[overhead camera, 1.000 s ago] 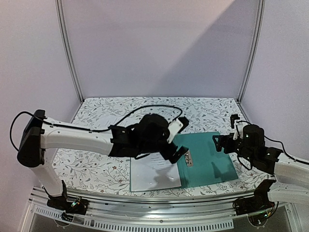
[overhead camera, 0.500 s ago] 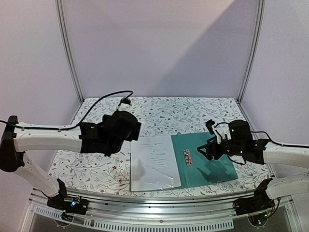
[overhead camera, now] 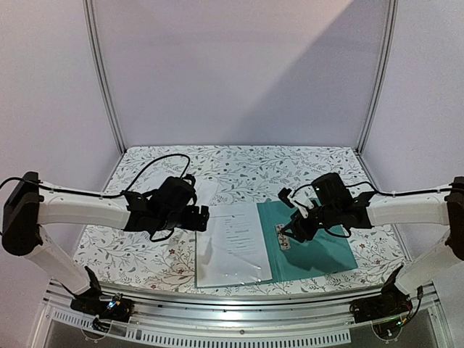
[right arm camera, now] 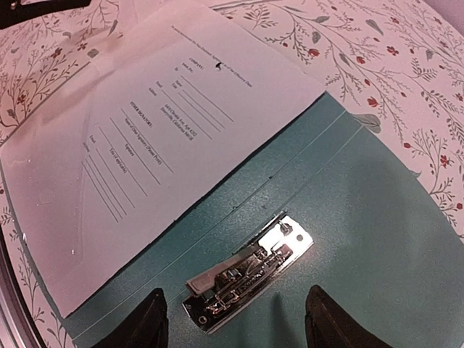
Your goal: Put the files into the folder
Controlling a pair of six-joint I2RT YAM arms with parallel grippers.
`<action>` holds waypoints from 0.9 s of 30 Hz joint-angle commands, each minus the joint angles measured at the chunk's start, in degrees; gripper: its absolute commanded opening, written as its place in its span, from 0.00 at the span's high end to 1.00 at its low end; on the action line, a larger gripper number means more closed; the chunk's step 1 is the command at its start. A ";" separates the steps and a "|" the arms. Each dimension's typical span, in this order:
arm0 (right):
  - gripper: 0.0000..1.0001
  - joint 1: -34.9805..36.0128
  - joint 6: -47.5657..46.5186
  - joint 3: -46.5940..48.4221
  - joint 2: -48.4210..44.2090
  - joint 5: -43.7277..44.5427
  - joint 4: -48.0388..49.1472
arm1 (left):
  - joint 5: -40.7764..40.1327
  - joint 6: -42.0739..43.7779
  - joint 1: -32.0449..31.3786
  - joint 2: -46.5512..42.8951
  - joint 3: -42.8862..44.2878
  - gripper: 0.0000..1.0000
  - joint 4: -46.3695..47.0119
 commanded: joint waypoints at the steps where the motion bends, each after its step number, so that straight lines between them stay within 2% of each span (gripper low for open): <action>1: 0.36 1.61 -4.80 4.03 3.74 -0.24 -2.97 | 10.24 -7.21 4.08 2.37 -2.83 0.04 2.25; 12: 0.42 1.91 -7.00 12.50 11.85 3.02 -6.40 | 16.00 -8.34 5.54 6.67 -1.88 0.05 3.77; 22: 0.43 1.78 -8.99 19.40 17.83 5.32 -4.77 | 17.10 -8.12 5.54 9.72 0.34 0.07 2.61; 24: 0.43 1.57 -8.04 20.83 18.29 5.30 -4.53 | 14.58 -7.22 4.99 9.38 2.21 0.11 0.77; 27: 0.42 0.54 -4.74 20.83 17.28 6.07 -3.04 | 5.82 -1.87 2.14 7.75 6.78 0.11 -2.08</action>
